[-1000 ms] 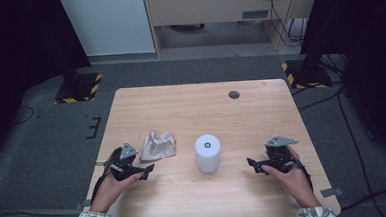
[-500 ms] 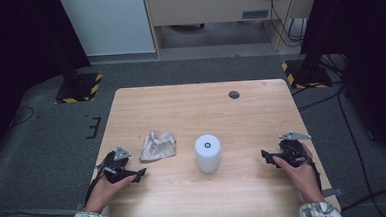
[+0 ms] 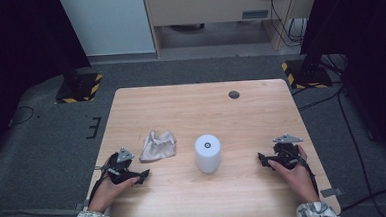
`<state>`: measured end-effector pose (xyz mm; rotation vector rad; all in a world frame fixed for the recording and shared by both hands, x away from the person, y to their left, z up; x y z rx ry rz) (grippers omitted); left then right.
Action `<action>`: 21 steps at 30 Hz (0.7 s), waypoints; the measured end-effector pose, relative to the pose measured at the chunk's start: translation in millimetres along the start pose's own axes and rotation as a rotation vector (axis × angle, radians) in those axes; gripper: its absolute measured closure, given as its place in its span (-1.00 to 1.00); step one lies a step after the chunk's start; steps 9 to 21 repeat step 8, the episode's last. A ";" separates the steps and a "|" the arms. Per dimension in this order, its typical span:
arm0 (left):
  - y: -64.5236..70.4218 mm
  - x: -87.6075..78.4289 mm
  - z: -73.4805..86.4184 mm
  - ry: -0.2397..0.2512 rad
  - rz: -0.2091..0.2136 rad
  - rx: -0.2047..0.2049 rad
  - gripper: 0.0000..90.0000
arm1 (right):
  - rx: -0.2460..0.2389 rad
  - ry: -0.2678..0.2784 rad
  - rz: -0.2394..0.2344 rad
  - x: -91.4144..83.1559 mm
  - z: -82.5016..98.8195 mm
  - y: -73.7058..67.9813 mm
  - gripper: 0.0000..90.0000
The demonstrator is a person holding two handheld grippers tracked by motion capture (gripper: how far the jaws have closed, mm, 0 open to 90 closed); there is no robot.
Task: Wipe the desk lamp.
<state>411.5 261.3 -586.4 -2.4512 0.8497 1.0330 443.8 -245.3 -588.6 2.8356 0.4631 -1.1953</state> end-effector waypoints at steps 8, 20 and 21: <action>-0.1 0.1 0.1 0.003 0.001 0.003 -1.00 | -0.011 -0.002 -0.014 0.2 0.5 -5.0 -0.92; -0.1 0.1 0.1 0.003 0.001 0.003 -1.00 | -0.011 -0.002 -0.014 0.2 0.5 -5.0 -0.92; -0.1 0.1 0.1 0.003 0.001 0.003 -1.00 | -0.011 -0.002 -0.014 0.2 0.5 -5.0 -0.92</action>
Point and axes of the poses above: each handheld gripper's, and its own axes: x roughly forward along the jaws, z roughly out of its underside, y roughly to its right, the point moved 7 cm from there along x, roughly forward along the jaws, and after that the axes turned 7 degrees about x, right-handed, at the moved point
